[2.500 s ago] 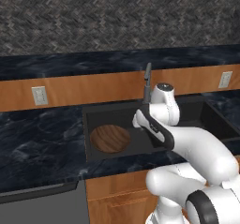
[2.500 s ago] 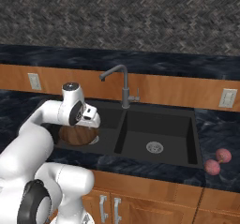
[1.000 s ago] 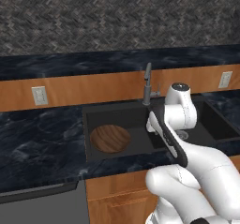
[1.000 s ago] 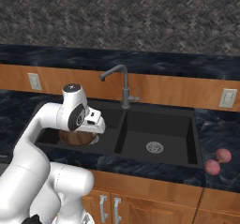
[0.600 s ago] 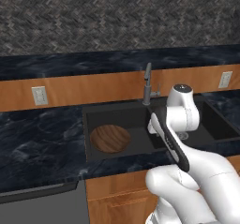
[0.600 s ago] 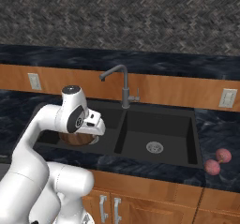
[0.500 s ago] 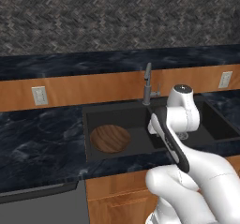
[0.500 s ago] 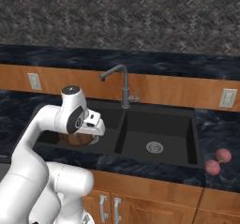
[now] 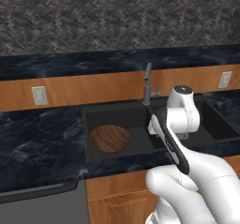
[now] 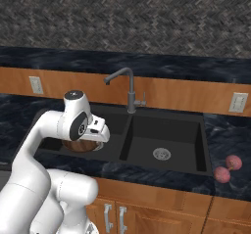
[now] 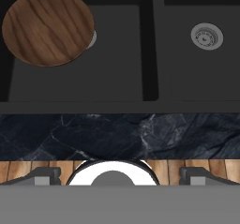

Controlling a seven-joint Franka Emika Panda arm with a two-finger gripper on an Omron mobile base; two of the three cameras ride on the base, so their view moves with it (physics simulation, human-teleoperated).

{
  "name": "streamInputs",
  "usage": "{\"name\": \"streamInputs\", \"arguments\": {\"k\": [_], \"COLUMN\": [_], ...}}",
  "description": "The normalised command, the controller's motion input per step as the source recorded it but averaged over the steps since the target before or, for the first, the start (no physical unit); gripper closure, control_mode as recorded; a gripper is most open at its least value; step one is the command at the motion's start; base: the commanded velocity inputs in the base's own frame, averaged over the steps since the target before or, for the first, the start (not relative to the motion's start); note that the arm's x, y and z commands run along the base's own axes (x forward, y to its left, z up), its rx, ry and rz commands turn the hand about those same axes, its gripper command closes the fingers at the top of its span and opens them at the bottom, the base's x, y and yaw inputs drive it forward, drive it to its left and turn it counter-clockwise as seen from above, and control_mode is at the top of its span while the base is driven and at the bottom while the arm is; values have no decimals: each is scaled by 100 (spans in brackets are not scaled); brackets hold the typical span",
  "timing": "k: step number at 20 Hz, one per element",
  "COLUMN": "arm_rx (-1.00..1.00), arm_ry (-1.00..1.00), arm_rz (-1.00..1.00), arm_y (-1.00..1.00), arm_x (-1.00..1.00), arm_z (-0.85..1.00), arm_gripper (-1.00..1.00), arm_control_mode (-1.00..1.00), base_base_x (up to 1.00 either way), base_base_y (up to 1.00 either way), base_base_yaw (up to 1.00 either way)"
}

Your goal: Remove the onion and onion from the sink. Then move the bowl and cup from the counter to the sink for washing.

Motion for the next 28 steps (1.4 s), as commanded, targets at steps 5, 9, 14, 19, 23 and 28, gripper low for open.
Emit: {"name": "streamInputs", "arguments": {"k": [5, 9, 14, 19, 23, 28], "arm_rx": [0, 0, 0, 0, 0, 0], "arm_ry": [0, 0, 0, 0, 0, 0], "arm_rz": [0, 0, 0, 0, 0, 0], "arm_y": [0, 0, 0, 0, 0, 0], "arm_x": [0, 0, 0, 0, 0, 0], "arm_z": [0, 0, 0, 0, 0, 0], "arm_gripper": [-100, -100, -100, -100, -100, -100], "arm_control_mode": [-100, -100, -100, -100, -100, -100], "base_base_x": [0, 0, 0, 0, 0, 0], "base_base_y": [0, 0, 0, 0, 0, 0], "base_base_yaw": [0, 0, 0, 0, 0, 0]}}
